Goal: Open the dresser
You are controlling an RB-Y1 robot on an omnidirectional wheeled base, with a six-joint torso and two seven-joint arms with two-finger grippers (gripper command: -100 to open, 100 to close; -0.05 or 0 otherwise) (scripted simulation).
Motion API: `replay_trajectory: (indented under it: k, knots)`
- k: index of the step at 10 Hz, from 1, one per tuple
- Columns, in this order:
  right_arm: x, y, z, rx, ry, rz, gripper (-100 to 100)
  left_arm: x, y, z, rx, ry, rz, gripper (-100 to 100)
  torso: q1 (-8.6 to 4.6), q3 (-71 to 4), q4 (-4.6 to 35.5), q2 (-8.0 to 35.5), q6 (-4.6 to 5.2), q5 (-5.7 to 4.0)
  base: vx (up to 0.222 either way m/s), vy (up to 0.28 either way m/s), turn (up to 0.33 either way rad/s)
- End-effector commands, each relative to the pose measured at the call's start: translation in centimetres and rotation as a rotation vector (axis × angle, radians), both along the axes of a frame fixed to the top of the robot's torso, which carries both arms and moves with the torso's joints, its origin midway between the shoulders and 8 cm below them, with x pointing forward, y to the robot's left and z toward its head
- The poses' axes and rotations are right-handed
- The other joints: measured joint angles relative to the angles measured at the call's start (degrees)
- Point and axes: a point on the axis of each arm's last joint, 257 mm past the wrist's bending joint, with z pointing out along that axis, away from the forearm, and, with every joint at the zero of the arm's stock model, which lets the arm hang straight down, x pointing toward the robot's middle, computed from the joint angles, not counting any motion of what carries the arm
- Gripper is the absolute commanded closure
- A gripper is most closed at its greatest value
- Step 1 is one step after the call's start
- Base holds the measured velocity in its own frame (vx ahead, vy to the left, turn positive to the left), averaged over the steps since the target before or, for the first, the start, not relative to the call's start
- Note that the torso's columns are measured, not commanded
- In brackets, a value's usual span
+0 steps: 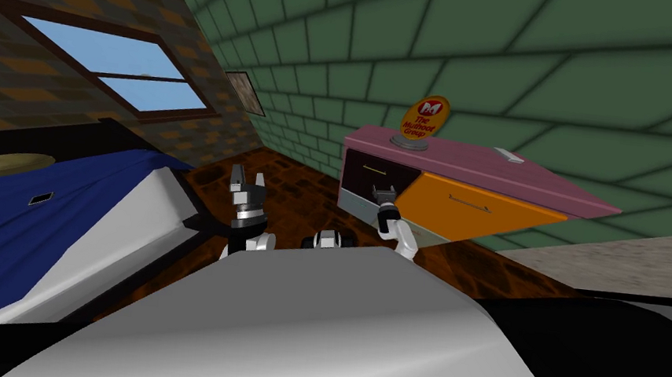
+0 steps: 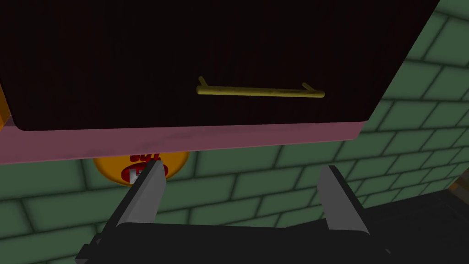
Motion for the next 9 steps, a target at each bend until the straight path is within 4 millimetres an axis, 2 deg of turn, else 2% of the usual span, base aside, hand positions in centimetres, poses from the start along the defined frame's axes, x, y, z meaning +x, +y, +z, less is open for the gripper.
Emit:
replay_trajectory:
  k: [1,4,6,9]
  knots:
    - [0.1,-0.8,-0.6,-0.058,0.021,-0.028,-100,0.0,0.0,0.0,0.0,0.0,0.0,0,-0.07,0.0,0.0,0.0,0.01,-0.01,0.025,0.026,0.0]
    - [0.3,-2.8,-2.0,-0.173,0.078,-0.109,-100,0.0,0.0,0.0,0.0,0.0,0.0,0,-0.09,0.0,0.0,0.0,0.01,-0.02,0.051,0.044,0.002]
    - [0.3,-2.9,-1.9,-0.198,0.08,-0.111,-100,0.0,0.0,0.0,0.0,0.0,0.0,0,-0.08,0.0,0.0,0.0,0.01,-0.02,0.037,0.033,0.001]
    - [0.4,-4.7,-2.9,-0.302,0.129,-0.185,-100,0.0,0.0,0.0,0.0,0.0,0.0,0,-0.07,0.0,0.0,0.0,0.01,-0.01,0.042,0.047,0.006]
